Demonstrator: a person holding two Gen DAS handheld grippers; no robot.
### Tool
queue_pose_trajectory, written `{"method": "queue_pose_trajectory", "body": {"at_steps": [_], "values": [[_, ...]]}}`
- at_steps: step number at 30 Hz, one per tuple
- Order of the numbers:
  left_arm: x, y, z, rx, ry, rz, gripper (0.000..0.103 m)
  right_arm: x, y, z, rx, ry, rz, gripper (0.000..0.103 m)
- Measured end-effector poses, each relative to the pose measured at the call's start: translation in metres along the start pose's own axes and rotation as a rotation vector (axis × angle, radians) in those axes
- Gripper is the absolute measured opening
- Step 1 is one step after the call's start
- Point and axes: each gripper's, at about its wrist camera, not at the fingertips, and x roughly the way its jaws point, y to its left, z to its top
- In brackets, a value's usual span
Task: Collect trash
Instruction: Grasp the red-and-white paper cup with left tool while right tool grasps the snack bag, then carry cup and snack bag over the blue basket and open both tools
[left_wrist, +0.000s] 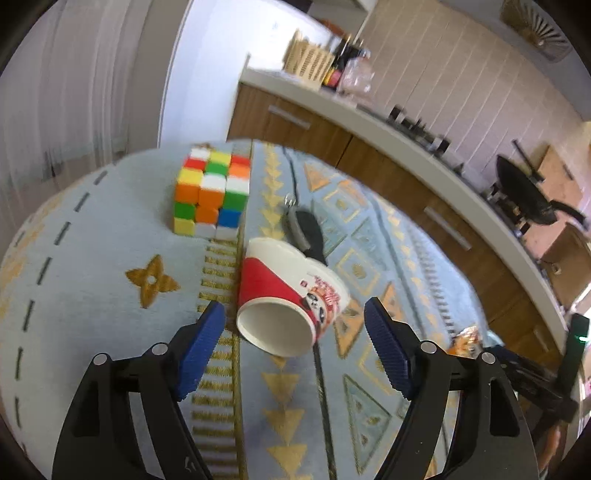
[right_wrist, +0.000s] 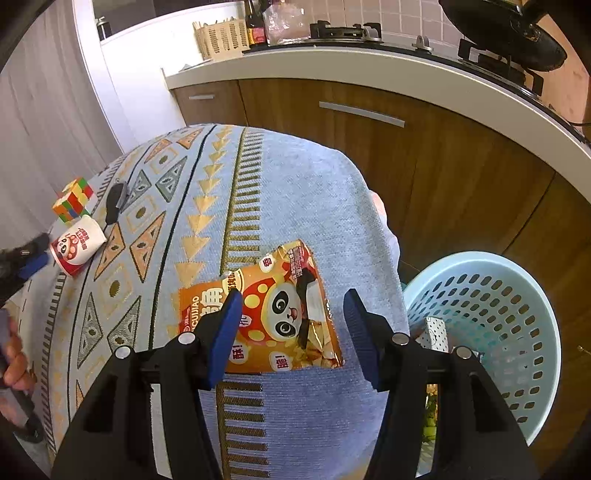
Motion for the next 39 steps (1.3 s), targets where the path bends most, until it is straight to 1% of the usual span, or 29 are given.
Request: {"method": "queue_pose_trajectory", "body": {"at_steps": [3,6,11,12,13,14,15,17,19,21,23,25,29,32,34,37,39], "values": [[0.012,-0.004,-0.002,0.008,0.002,0.014,0.074,-0.003,0.002,0.0,-0.021,-0.023,0.009,0.053],[0.021,-0.007,-0.005,0.028,0.005,0.03,0.061,-0.002,0.003,-0.002,-0.039,-0.027,0.004,0.053],[0.021,-0.01,-0.009,0.058,-0.018,0.045,0.059,0.01,0.001,-0.003,-0.034,-0.011,-0.017,0.053],[0.018,-0.011,-0.011,0.064,-0.028,0.051,0.059,0.014,0.0,-0.003,-0.028,-0.006,-0.016,0.049],[0.017,-0.014,-0.012,0.071,-0.039,0.055,0.059,0.017,-0.001,-0.004,-0.026,0.002,-0.016,0.041],[0.015,-0.016,-0.013,0.08,-0.049,0.055,0.059,0.02,-0.001,-0.004,-0.027,0.009,-0.014,0.036],[0.013,-0.018,-0.014,0.092,-0.062,0.054,0.059,0.023,0.0,-0.005,-0.03,0.019,-0.011,0.032],[0.01,-0.021,-0.015,0.108,-0.078,0.057,0.059,0.026,0.003,-0.008,-0.048,0.024,-0.022,0.027],[0.009,-0.021,-0.016,0.11,-0.082,0.056,0.06,0.025,0.006,-0.01,-0.068,0.017,-0.031,0.015],[0.006,-0.02,-0.015,0.102,-0.095,0.048,0.06,0.022,0.01,-0.011,-0.08,0.017,-0.019,0.01],[0.005,-0.018,-0.015,0.089,-0.104,0.045,0.06,0.018,0.012,-0.011,-0.086,0.005,-0.022,0.01],[0.003,-0.017,-0.015,0.082,-0.112,0.046,0.06,0.013,0.012,-0.011,-0.072,-0.002,-0.005,0.009],[0.001,-0.022,-0.014,0.102,-0.114,0.048,0.059,-0.004,0.01,-0.009,-0.067,-0.042,0.008,0.008],[-0.003,-0.031,-0.015,0.11,-0.093,-0.01,0.059,-0.017,0.005,-0.007,-0.057,-0.067,0.002,0.008],[-0.01,-0.04,-0.015,0.126,-0.106,-0.024,0.059,-0.027,-0.003,-0.006,-0.037,-0.087,-0.009,0.008],[-0.025,-0.06,-0.016,0.154,-0.127,-0.073,0.059,-0.042,-0.013,-0.006,-0.013,-0.118,-0.006,0.008],[-0.033,-0.076,-0.017,0.183,-0.141,-0.096,0.059,-0.051,-0.019,-0.006,-0.009,-0.134,-0.021,0.008]]}}
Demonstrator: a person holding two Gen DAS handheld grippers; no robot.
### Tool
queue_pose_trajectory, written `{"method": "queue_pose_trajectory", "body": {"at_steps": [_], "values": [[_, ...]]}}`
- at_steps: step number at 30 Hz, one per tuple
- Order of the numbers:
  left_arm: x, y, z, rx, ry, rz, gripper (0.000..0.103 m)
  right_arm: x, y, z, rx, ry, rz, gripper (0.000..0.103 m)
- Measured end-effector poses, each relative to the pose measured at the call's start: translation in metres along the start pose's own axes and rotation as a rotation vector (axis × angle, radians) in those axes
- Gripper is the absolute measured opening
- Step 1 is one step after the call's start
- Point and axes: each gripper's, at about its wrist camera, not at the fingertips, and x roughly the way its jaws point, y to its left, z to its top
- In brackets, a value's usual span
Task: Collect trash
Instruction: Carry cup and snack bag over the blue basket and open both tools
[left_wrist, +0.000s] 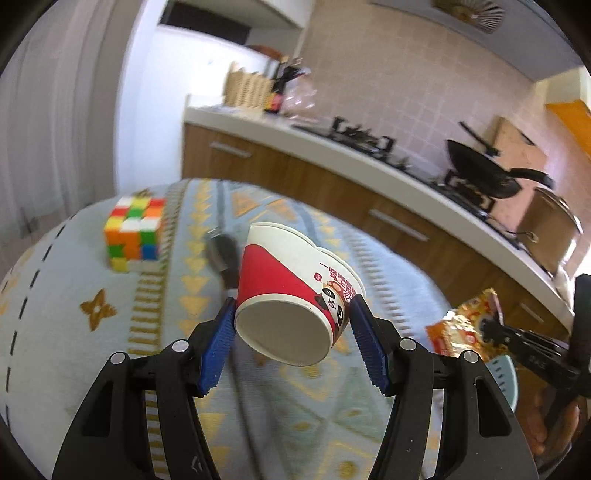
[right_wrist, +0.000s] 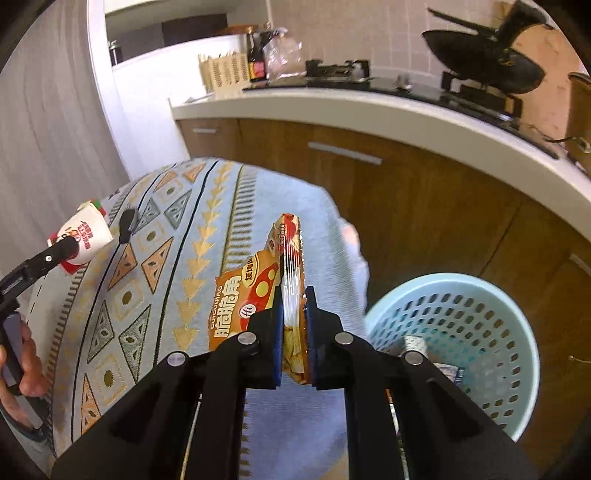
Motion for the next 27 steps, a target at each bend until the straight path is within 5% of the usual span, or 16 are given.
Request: {"method": "queue_pose_trajectory", "body": {"at_steps": [17,22,27], "values": [[0.005,-0.147,-0.006,0.181,0.013,-0.225,0.06,-0.082,-0.085,-0.011,0.11,-0.137,-0.12,0.008],[0.025,-0.185,-0.033,0.229,0.088,-0.271,0.06,-0.082,-0.122,-0.024,0.219,-0.101,-0.072,0.008],[0.054,-0.215,-0.063,0.256,0.185,-0.297,0.06,-0.077,-0.146,-0.038,0.249,-0.068,-0.135,0.008]]}}
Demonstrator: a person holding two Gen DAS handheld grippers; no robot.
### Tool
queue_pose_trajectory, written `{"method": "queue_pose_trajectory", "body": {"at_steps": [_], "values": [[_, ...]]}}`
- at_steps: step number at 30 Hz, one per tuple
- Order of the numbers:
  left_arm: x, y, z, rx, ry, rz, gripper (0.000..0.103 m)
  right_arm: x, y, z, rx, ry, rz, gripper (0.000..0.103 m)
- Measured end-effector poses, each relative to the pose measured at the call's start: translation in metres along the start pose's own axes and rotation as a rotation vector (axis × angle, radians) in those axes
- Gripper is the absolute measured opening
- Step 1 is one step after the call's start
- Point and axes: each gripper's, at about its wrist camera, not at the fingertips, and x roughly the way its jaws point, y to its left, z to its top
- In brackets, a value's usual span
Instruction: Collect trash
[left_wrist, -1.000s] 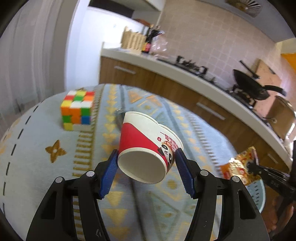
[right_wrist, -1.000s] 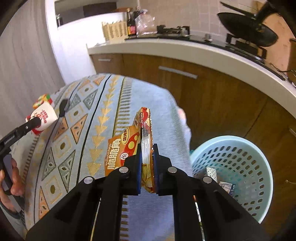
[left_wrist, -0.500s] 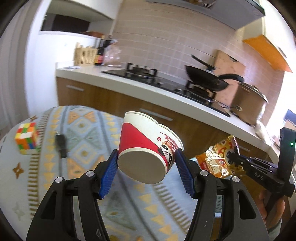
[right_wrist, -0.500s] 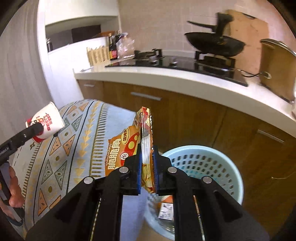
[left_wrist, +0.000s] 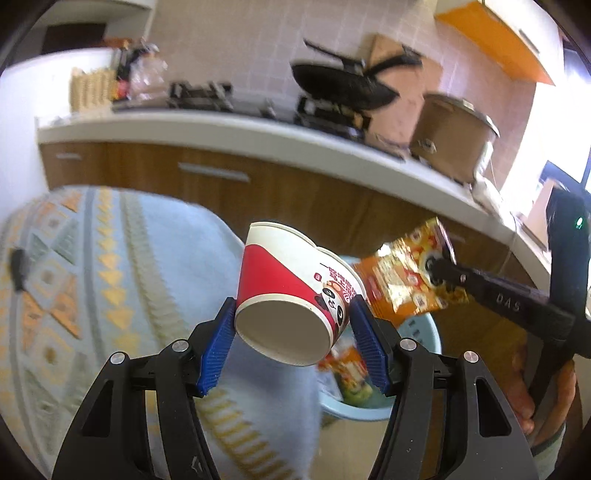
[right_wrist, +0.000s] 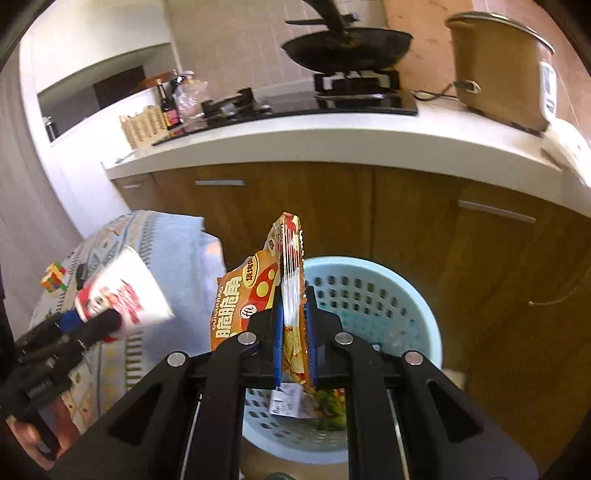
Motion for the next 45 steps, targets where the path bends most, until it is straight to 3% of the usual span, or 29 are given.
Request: {"method": "queue_pose_trajectory", "body": {"at_steps": [7,14,16,20,27,33,45], "values": [[0.05,-0.029,-0.017,0.033,0.113,-0.01,0.06,0.027,-0.031,-0.017,0.029,0.11,-0.099,0.008],[0.07,-0.043,-0.019,0.074,0.16,-0.018,0.061,0.049,-0.055,-0.031,0.086,0.2,-0.102,0.013],[0.07,-0.042,-0.02,0.075,0.161,-0.015,0.07,0.051,-0.057,-0.031,0.092,0.207,-0.103,0.019],[0.063,-0.037,-0.021,0.049,0.149,-0.013,0.071,0.049,-0.059,-0.031,0.095,0.193,-0.116,0.041],[0.028,-0.018,-0.022,0.011,0.063,0.049,0.071,0.031,-0.042,-0.023,0.073,0.134,-0.083,0.044],[-0.018,0.016,-0.024,-0.046,-0.064,0.167,0.075,0.003,-0.006,-0.015,0.019,0.031,-0.027,0.058],[-0.076,0.063,-0.035,-0.063,-0.247,0.379,0.078,-0.025,0.074,-0.013,-0.106,-0.1,0.021,0.06]]}}
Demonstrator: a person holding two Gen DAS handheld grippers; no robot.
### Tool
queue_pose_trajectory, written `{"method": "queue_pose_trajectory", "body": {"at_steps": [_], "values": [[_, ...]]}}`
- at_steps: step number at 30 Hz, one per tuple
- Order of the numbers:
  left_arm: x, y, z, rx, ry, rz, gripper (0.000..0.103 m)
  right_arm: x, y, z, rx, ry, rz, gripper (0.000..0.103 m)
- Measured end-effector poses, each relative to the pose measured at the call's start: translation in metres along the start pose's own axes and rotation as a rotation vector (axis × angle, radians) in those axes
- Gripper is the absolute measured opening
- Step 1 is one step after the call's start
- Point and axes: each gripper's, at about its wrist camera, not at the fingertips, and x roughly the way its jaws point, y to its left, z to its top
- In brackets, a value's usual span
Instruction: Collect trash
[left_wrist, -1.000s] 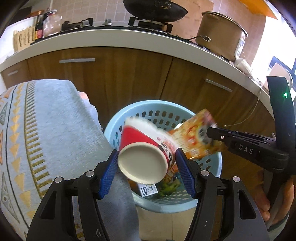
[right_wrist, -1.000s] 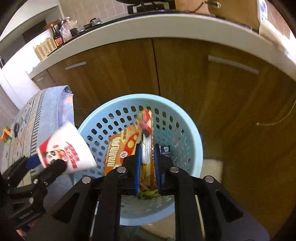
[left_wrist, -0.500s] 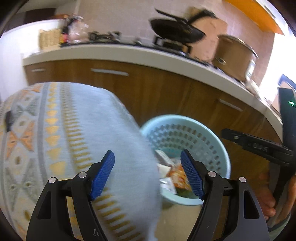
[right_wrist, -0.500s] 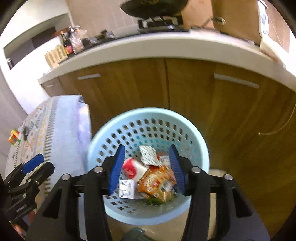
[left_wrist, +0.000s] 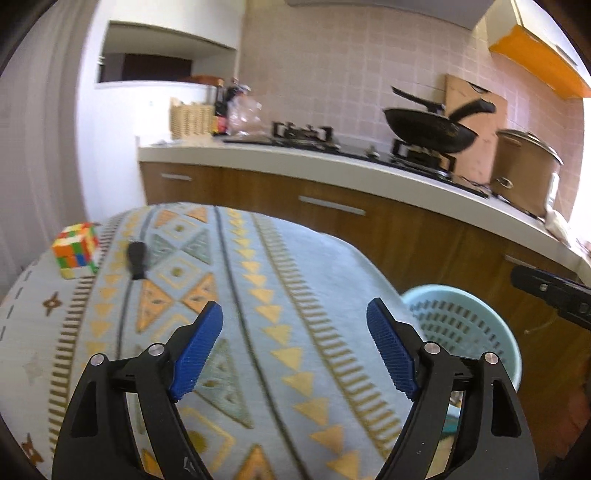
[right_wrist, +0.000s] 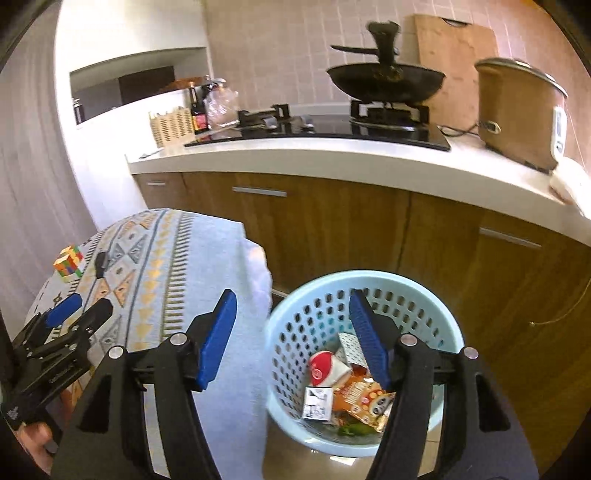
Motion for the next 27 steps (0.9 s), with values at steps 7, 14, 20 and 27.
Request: {"method": "queue_pose_trajectory", "body": {"at_steps": [7,14,20,27], "values": [[0.0,0.012,-0.007,-0.012,-0.042,0.034,0.079,-0.004,0.021,0.0,-0.031,-0.037,-0.014,0.061],[0.0,0.013,-0.008,-0.018,-0.052,0.034,0.087,-0.007,0.034,0.001,-0.046,-0.087,-0.01,0.066],[0.003,0.013,-0.009,-0.016,-0.038,0.045,0.09,-0.004,0.051,-0.003,-0.103,-0.089,-0.024,0.066],[0.004,0.009,-0.01,-0.003,-0.036,0.064,0.092,-0.004,0.051,-0.003,-0.108,-0.101,-0.03,0.066]]}}
